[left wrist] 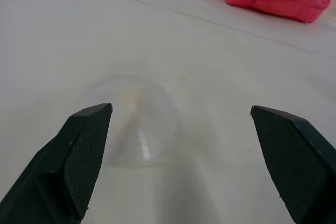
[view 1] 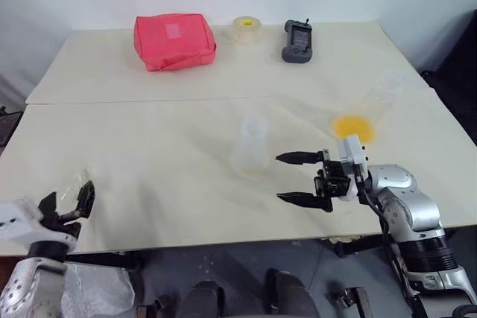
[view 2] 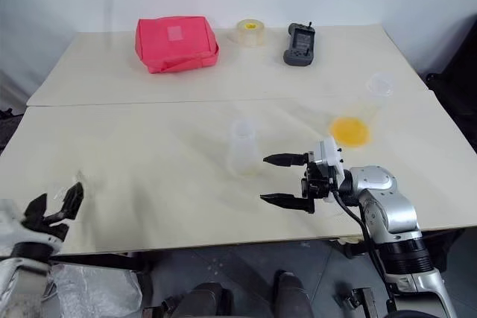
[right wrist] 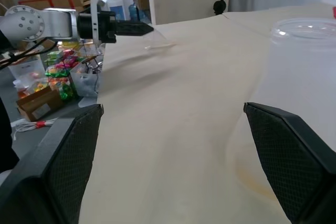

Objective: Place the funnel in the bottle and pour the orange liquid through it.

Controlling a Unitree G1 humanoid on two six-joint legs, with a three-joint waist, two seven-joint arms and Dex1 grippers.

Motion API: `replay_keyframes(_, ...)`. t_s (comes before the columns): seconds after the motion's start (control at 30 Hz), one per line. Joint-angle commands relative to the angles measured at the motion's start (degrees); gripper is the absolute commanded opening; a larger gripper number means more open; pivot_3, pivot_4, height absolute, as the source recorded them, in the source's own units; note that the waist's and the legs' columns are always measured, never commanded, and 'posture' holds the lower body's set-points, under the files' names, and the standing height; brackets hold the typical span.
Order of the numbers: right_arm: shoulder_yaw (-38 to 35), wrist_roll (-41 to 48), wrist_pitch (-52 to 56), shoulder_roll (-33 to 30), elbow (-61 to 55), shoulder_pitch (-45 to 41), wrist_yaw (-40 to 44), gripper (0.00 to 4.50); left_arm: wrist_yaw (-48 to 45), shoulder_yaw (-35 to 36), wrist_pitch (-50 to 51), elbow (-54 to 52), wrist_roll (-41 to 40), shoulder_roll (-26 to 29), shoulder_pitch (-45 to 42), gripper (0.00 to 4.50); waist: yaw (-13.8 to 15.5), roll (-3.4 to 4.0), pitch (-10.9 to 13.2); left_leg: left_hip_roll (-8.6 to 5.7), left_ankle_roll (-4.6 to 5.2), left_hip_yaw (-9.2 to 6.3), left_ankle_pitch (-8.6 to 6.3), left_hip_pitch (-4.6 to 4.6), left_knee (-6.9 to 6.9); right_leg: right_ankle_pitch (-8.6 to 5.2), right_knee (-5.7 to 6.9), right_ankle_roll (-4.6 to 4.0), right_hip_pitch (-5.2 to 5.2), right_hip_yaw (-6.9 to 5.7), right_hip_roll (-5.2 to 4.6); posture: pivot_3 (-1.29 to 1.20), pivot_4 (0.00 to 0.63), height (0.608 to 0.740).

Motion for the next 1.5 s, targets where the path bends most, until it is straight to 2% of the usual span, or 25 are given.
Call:
replay_keyframes(0.03,-2.3,0.4,0.2,-1.0,-4.1,1.1,-2.0,4.5,0.5,-0.7,-0.7,3.5,1.8,2.3,-2.7,4.49,0.1,0.0,0.0,0.0,0.0,0.0,0.0,0.0,-0.01,0.0,0.0,0.0,0.0,-0.02,0.0,0.0,0.15,0.74)
replay_keyframes(0.1,-2.7,0.5,0.6,-1.4,-5.4,1.7,-2.8,4.5,0.6,-0.9,-1.0,5.4,1.9,3.0,-4.3,4.49,0.0,0.0,0.0,0.02,-0.02,-0.03,-0.01,-0.02,0.0,0.0,0.0,0.0,-0.01,-0.09,0.01,0.0,0.15,0.74)
replay_keyframes(0.2,-3.3,0.7,1.4,-2.0,-7.1,2.6,-4.1,4.5,2.7,0.5,0.7,7.4,1.7,3.8,-5.6,3.88,0.0,0.0,0.0,0.01,-0.03,-0.02,-0.01,-0.02,-0.01,0.0,0.0,0.01,0.0,-0.1,0.0,0.0,0.15,0.74)
replay_keyframes(0.6,-4.3,1.6,3.2,-3.3,-10.3,3.7,-6.0,4.5,1.8,4.2,8.0,3.0,-5.7,7.3,-2.8,0.14,0.0,0.0,0.0,0.05,-0.05,-0.03,-0.03,-0.01,-0.01,0.0,-0.04,0.01,0.01,-0.09,-0.05,0.0,0.15,0.74)
replay_keyframes(0.83,-4.5,1.9,4.2,-3.3,-11.7,3.2,-7.7,4.5,-1.1,7.2,10.5,1.6,-9.2,12.5,-1.1,0.07,0.0,0.03,0.0,0.08,-0.07,-0.08,-0.04,-0.02,-0.02,-0.01,-0.08,-0.01,0.01,-0.05,-0.05,0.0,0.15,0.74)
replay_keyframes(1.03,-5.3,2.0,4.7,-3.0,-12.4,2.3,-10.1,4.5,-10.3,4.1,8.0,2.1,-9.6,18.9,-5.6,0.07,0.1,0.05,0.0,0.07,-0.08,-0.15,-0.05,-0.04,-0.01,-0.02,-0.1,-0.03,0.02,-0.07,-0.06,0.0,0.15,0.74)
replay_keyframes(1.27,-7.5,2.9,6.5,-3.6,-15.4,2.0,-13.8,4.5,-25.8,-9.7,8.0,8.5,-7.4,30.7,-22.1,0.07,0.1,0.11,0.1,0.03,-0.09,-0.22,-0.03,-0.07,-0.04,-0.01,-0.02,-0.03,0.02,-0.17,-0.04,0.0,0.15,0.74)
replay_keyframes(1.4,-9.3,3.7,8.1,-3.5,-19.3,4.2,-17.3,4.5,-35.7,-18.8,6.8,14.7,-5.1,33.8,-33.9,0.07,-0.1,0.17,0.1,-0.06,-0.07,-0.17,-0.03,-0.1,-0.1,-0.01,0.0,-0.02,-0.05,-0.42,0.11,0.0,0.15,0.74)
replay_keyframes(1.5,-10.3,4.3,9.1,-3.4,-22.5,6.4,-19.6,4.5,-42.1,-23.8,4.8,19.3,-2.9,34.0,-40.8,0.07,-0.1,0.17,0.1,-0.06,-0.04,-0.08,-0.04,-0.11,-0.13,0.0,0.02,0.01,-0.12,-0.55,0.12,0.0,0.15,0.74)
